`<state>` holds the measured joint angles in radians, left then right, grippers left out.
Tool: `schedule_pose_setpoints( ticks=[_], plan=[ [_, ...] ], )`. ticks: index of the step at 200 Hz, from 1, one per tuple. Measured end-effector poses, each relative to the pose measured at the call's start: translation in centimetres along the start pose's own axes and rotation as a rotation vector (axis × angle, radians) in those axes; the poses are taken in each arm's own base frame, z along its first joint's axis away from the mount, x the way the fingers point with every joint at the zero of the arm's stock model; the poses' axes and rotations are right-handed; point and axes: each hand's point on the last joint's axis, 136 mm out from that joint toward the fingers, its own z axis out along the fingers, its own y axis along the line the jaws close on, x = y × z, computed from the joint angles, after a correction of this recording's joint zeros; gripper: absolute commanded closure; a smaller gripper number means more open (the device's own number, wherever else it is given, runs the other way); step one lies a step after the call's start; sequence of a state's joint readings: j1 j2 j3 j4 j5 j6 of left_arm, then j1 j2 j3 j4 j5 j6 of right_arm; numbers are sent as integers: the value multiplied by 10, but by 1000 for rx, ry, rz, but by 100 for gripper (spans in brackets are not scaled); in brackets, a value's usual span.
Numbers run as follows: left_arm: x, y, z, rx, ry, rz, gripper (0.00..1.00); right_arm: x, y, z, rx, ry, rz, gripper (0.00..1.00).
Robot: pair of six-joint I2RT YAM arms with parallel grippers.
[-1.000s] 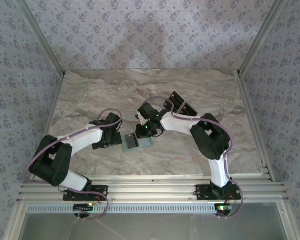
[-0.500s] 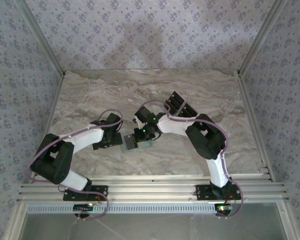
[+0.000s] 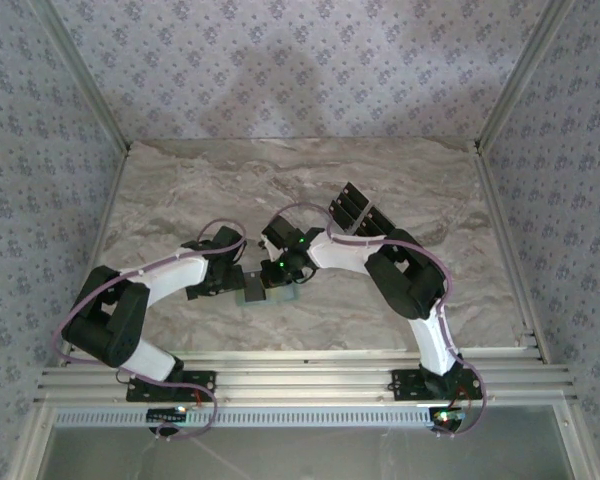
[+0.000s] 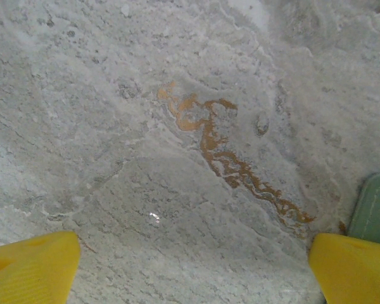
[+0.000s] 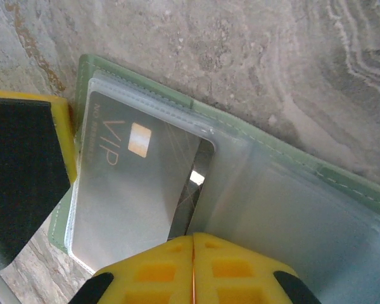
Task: Put the credit cards into the card holder
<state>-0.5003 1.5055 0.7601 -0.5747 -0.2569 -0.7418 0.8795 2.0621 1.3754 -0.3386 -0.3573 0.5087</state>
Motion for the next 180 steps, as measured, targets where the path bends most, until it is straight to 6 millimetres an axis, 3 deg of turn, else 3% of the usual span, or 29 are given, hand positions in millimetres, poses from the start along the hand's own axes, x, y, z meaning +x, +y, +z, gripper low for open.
schedule_pose_setpoints(
  ticks=[40, 99, 134, 180],
  plan=[
    [-1, -1, -1, -11, 11, 15, 4, -1, -4, -3, -8, -5, 18, 84],
    [-5, 0, -6, -21, 10, 39, 4, 7, -13, -31, -10, -45, 49, 81],
    [-12, -7, -19, 36, -29, 31, 4, 14, -18, -27, -7, -39, 60, 82],
    [-10, -31, -28, 115, -59, 66, 4, 16, -28, -20, 8, -45, 77, 83]
  ],
)
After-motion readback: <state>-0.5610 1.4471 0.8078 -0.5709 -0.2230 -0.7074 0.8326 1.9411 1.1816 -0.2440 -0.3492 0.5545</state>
